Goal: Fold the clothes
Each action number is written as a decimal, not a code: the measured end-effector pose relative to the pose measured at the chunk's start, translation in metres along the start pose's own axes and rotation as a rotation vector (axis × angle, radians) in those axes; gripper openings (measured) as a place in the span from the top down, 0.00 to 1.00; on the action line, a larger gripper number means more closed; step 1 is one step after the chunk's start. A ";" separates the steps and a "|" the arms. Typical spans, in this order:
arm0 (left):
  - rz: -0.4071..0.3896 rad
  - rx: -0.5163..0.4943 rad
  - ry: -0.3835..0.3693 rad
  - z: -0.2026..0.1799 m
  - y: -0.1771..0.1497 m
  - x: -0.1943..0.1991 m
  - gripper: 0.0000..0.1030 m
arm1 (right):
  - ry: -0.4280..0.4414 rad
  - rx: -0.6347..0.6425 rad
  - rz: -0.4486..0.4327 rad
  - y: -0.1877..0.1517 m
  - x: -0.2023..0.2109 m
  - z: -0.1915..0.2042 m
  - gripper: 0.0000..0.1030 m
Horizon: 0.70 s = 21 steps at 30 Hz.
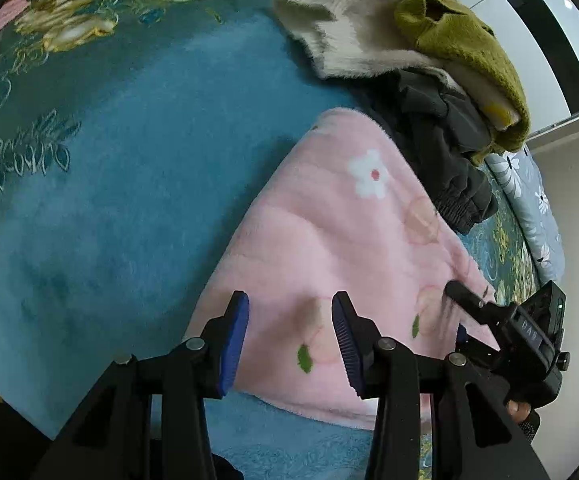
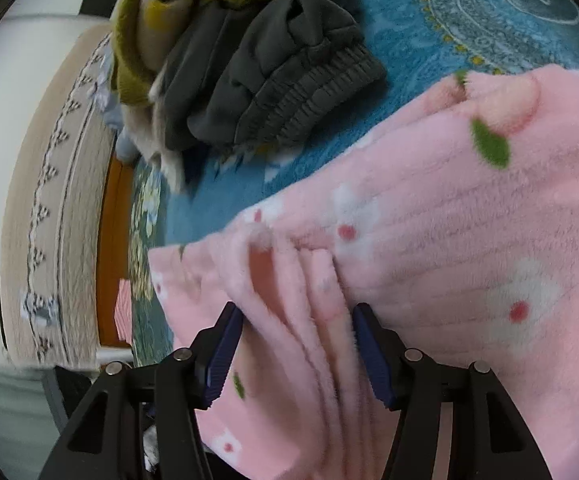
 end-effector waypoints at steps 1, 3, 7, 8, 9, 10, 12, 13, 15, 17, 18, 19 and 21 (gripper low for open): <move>0.001 0.007 -0.005 0.001 0.000 0.000 0.57 | -0.009 0.012 0.008 -0.002 -0.001 0.005 0.50; 0.001 0.019 -0.015 0.003 0.001 0.000 0.57 | -0.030 0.048 0.030 -0.007 -0.003 0.016 0.79; -0.048 0.031 -0.030 0.005 0.001 0.011 0.57 | 0.003 0.100 0.058 -0.012 0.015 0.047 0.82; -0.081 0.028 -0.038 0.005 0.002 0.018 0.57 | 0.058 0.078 0.064 -0.012 0.027 0.054 0.82; -0.115 0.024 -0.047 0.005 0.002 0.024 0.57 | 0.122 0.049 0.070 -0.011 0.040 0.061 0.82; -0.147 0.008 -0.072 0.002 0.003 0.032 0.57 | 0.169 0.027 0.059 -0.008 0.056 0.064 0.82; -0.154 -0.033 -0.105 -0.007 -0.002 0.038 0.57 | 0.199 0.017 0.024 0.001 0.084 0.064 0.82; -0.157 -0.053 -0.121 -0.011 -0.004 0.040 0.57 | 0.172 0.035 0.004 0.007 0.093 0.061 0.82; -0.122 -0.095 -0.115 -0.019 -0.007 0.034 0.57 | 0.097 0.008 0.005 0.013 0.098 0.034 0.82; -0.091 -0.149 -0.090 -0.028 -0.010 0.030 0.57 | 0.059 -0.068 0.025 0.012 0.092 0.000 0.82; -0.082 -0.174 -0.086 -0.033 -0.012 0.028 0.57 | 0.040 -0.107 0.035 0.012 0.089 -0.017 0.82; -0.073 -0.199 -0.082 -0.038 -0.013 0.026 0.57 | 0.023 -0.153 0.048 0.007 0.084 -0.034 0.82; -0.059 -0.225 -0.081 -0.044 -0.016 0.023 0.57 | 0.025 -0.226 0.052 -0.001 0.077 -0.054 0.82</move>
Point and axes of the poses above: each gripper's, at about its wrist camera, not at the fingertips, and x roughly against the way its jaws point, z to its left, y to its top, the point moved 7 cm from there along -x, roughly the way its jaws point, and after that the axes turned 6 degrees about y, right-handed, at the moved point
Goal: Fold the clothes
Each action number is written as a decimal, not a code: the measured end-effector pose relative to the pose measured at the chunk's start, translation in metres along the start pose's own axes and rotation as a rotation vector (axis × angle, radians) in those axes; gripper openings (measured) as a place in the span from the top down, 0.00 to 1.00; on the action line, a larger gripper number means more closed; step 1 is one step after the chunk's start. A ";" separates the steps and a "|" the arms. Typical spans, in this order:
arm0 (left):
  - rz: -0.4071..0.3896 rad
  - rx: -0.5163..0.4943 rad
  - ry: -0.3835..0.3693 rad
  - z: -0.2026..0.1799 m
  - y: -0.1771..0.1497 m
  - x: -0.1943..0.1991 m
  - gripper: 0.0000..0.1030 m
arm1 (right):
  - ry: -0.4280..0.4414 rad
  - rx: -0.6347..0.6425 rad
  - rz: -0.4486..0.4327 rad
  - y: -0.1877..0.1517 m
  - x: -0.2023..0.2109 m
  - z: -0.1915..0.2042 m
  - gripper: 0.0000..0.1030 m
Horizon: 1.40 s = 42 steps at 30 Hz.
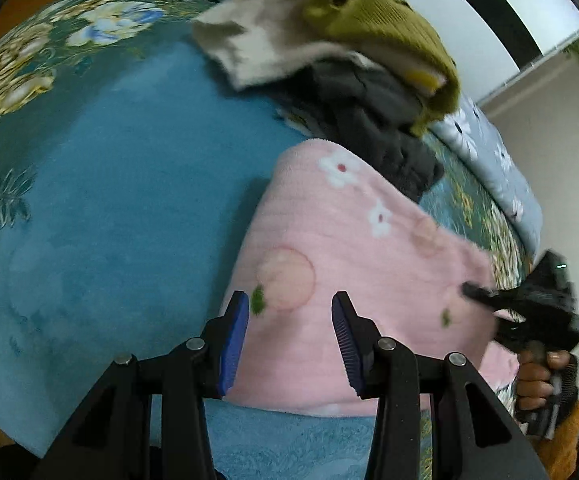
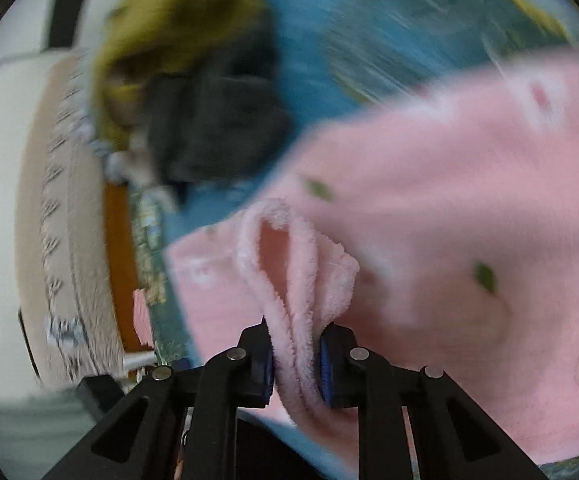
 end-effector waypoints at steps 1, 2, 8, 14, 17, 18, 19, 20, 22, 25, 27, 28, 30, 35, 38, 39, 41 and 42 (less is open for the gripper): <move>0.010 -0.006 -0.006 -0.002 -0.002 -0.001 0.57 | 0.013 -0.022 -0.006 -0.001 0.000 -0.006 0.82; 0.014 -0.002 -0.012 -0.002 -0.002 -0.001 0.57 | 0.031 -0.025 -0.018 -0.002 0.004 -0.005 0.82; 0.034 0.029 -0.045 0.003 0.003 -0.010 0.57 | 0.008 0.054 -0.045 0.006 0.017 0.003 0.82; 0.074 -0.050 -0.017 -0.016 -0.003 -0.021 0.57 | -0.042 -0.011 -0.058 0.015 0.003 -0.028 0.82; 0.112 -0.063 0.003 -0.017 -0.007 -0.028 0.57 | -0.037 -0.020 -0.060 0.016 0.002 -0.031 0.78; 0.124 -0.059 0.006 -0.016 -0.008 -0.031 0.57 | -0.038 -0.013 -0.061 0.016 0.003 -0.029 0.78; 0.130 -0.052 0.006 -0.015 -0.008 -0.032 0.57 | -0.044 0.001 -0.066 0.016 0.007 -0.027 0.77; 0.136 -0.045 0.007 -0.014 -0.008 -0.033 0.57 | -0.053 0.017 -0.071 0.015 0.012 -0.026 0.74; 0.138 -0.028 -0.001 -0.011 -0.008 -0.033 0.57 | -0.087 0.060 -0.109 0.015 0.028 -0.025 0.71; 0.117 0.009 -0.029 -0.006 -0.006 -0.028 0.57 | -0.178 0.122 -0.194 0.016 0.060 -0.025 0.69; 0.093 0.039 -0.055 -0.002 -0.003 -0.022 0.57 | -0.183 0.193 -0.228 0.009 0.075 -0.014 0.69; 0.079 0.053 -0.065 0.000 0.001 -0.020 0.57 | -0.181 0.230 -0.243 0.005 0.082 -0.008 0.69; 0.056 0.077 -0.072 0.001 0.009 -0.020 0.57 | -0.153 0.291 -0.251 -0.004 0.085 0.006 0.69; 0.089 0.088 -0.018 0.002 0.018 -0.045 0.50 | -0.106 0.323 -0.154 -0.021 0.039 0.011 0.63; 0.119 0.059 0.024 0.002 0.017 -0.056 0.50 | -0.179 0.301 -0.147 -0.020 0.025 -0.012 0.64; 0.130 0.062 0.035 0.003 0.017 -0.059 0.50 | -0.160 0.281 -0.140 -0.020 0.023 -0.017 0.64; 0.114 0.062 0.027 0.000 0.024 -0.058 0.50 | -0.137 0.277 -0.148 -0.019 0.025 -0.014 0.63; 0.090 0.059 0.028 -0.001 0.030 -0.055 0.50 | -0.139 0.288 -0.148 -0.018 0.024 -0.010 0.63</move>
Point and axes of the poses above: each gripper's, at about its wrist camera, not at the fingertips, and x roughly against the way its jaws point, z to its left, y to its top, the point moved 7 cm from there along -x, roughly the way its jaws point, and after that the axes turned 6 degrees about y, right-handed, at the moved point
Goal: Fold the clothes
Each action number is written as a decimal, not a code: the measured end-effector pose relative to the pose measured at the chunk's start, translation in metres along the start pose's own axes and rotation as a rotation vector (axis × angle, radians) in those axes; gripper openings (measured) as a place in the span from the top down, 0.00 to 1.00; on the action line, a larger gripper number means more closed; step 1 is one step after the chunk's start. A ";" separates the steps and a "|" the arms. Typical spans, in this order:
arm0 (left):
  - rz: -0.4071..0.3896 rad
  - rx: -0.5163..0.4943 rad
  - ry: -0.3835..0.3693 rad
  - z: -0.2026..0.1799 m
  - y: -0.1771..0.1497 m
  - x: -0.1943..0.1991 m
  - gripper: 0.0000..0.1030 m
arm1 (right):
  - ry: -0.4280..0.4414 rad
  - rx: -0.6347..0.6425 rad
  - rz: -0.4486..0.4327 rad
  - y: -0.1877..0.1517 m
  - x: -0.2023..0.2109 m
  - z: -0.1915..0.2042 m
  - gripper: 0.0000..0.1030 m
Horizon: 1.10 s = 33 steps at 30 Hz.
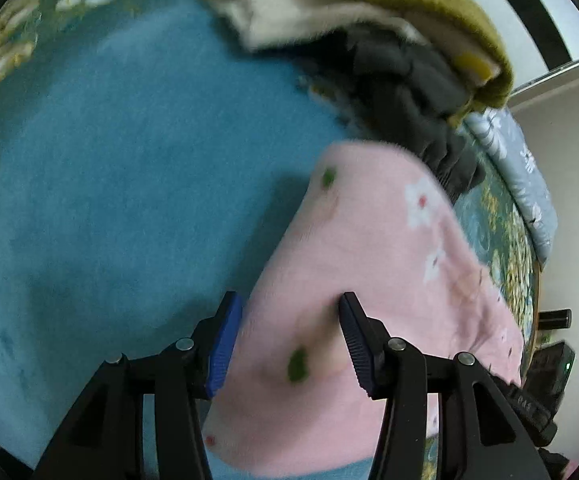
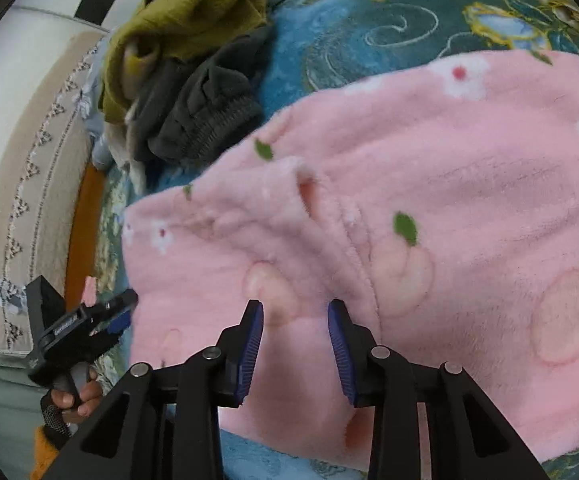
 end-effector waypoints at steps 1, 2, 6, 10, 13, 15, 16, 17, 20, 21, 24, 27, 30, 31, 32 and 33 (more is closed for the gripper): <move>-0.031 0.007 -0.006 -0.004 0.009 0.005 0.50 | -0.007 0.008 0.002 0.001 0.001 0.001 0.63; -0.044 0.021 -0.030 -0.009 0.016 0.009 0.50 | -0.015 0.012 0.008 0.002 0.000 0.002 0.63; -0.076 -0.024 -0.195 -0.051 0.036 0.023 0.50 | -0.023 0.018 -0.003 0.003 0.005 0.004 0.63; -0.055 -0.156 -0.179 -0.082 0.043 0.006 0.50 | -0.002 0.040 -0.054 0.008 0.020 0.010 0.63; -0.022 -0.114 -0.163 -0.075 0.050 -0.014 0.50 | 0.018 0.062 -0.097 0.020 0.025 0.018 0.63; -0.003 -0.083 -0.166 -0.064 0.048 -0.019 0.50 | 0.019 0.061 -0.110 0.029 0.023 0.019 0.63; 0.006 -0.072 -0.170 -0.063 0.049 -0.022 0.50 | 0.010 0.049 -0.112 0.033 0.020 0.016 0.63; 0.013 -0.067 -0.168 -0.062 0.049 -0.024 0.50 | 0.003 0.025 -0.117 0.036 0.016 0.011 0.63; 0.031 -0.048 -0.164 -0.058 0.050 -0.031 0.50 | -0.022 -0.046 -0.119 0.040 0.005 -0.007 0.63; 0.036 -0.039 -0.164 -0.056 0.051 -0.033 0.50 | -0.031 -0.068 -0.117 0.040 0.001 -0.013 0.63; 0.049 -0.004 -0.167 -0.052 0.053 -0.038 0.50 | -0.039 -0.122 -0.095 0.041 -0.010 -0.029 0.63; 0.059 -0.012 -0.141 -0.053 0.053 -0.042 0.50 | -0.022 -0.139 -0.100 0.042 -0.009 -0.030 0.63; 0.055 -0.046 -0.089 -0.058 0.049 -0.038 0.50 | -0.012 -0.124 -0.097 0.042 0.002 -0.023 0.61; 0.052 -0.054 -0.074 -0.060 0.048 -0.035 0.50 | -0.001 -0.118 -0.111 0.040 0.011 -0.022 0.61; 0.044 -0.058 -0.062 -0.062 0.046 -0.030 0.50 | 0.011 -0.110 -0.128 0.038 0.022 -0.022 0.61; 0.032 -0.059 -0.049 -0.064 0.041 -0.023 0.50 | 0.022 -0.103 -0.144 0.036 0.032 -0.022 0.61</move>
Point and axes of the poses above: each gripper's, at about its wrist camera, not at the fingertips, and x roughly against the way its jaws point, z to its left, y to its top, the point moved 7 cm from there along -x, roughly the way its jaws point, and after that the axes turned 6 degrees about y, right-handed, at the moved point
